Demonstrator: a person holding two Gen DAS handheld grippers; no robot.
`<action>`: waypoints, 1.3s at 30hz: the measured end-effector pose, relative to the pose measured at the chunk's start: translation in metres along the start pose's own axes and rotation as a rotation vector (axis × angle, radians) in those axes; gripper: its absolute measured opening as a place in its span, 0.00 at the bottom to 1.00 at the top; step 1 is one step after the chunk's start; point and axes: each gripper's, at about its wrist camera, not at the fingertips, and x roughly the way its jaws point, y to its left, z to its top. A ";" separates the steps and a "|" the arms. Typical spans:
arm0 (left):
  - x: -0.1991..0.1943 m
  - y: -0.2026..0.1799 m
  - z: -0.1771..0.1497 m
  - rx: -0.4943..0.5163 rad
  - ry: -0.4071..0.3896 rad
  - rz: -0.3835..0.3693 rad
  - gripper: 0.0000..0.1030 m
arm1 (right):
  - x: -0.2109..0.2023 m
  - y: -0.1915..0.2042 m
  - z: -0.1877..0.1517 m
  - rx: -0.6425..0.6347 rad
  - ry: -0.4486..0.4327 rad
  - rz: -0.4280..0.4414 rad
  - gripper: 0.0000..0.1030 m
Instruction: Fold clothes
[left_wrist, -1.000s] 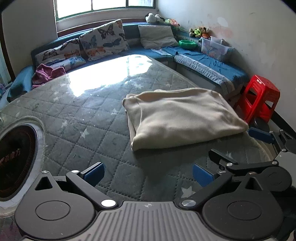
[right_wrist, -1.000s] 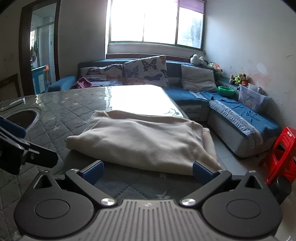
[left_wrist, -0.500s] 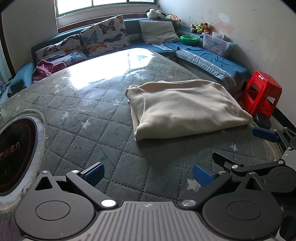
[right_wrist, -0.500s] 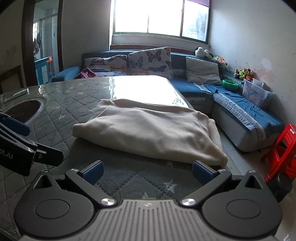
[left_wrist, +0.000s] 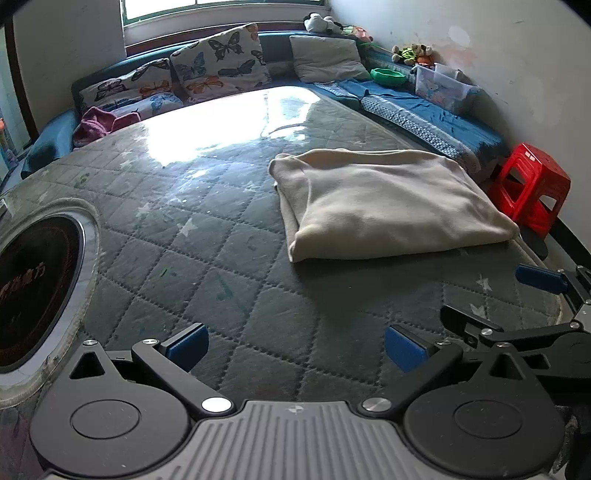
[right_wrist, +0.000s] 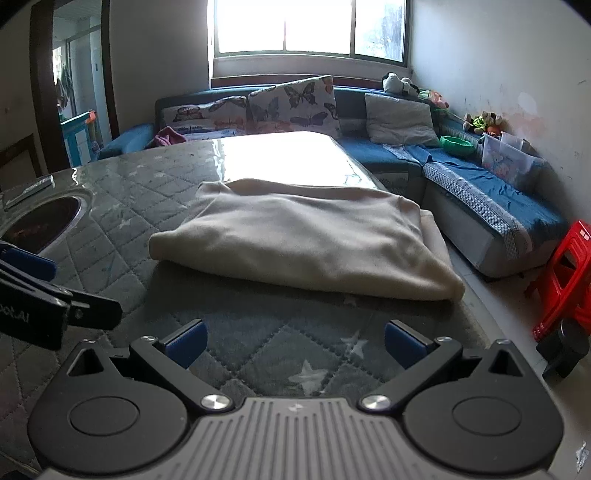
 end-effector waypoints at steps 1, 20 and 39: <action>0.001 0.001 0.000 -0.003 0.001 -0.001 1.00 | 0.000 0.000 0.000 -0.001 0.001 -0.002 1.00; 0.006 0.011 -0.005 -0.032 0.006 -0.001 1.00 | 0.006 0.002 0.000 0.021 0.016 0.002 1.00; 0.007 0.011 -0.005 -0.039 0.000 0.005 1.00 | 0.009 0.002 -0.002 0.031 0.026 0.006 1.00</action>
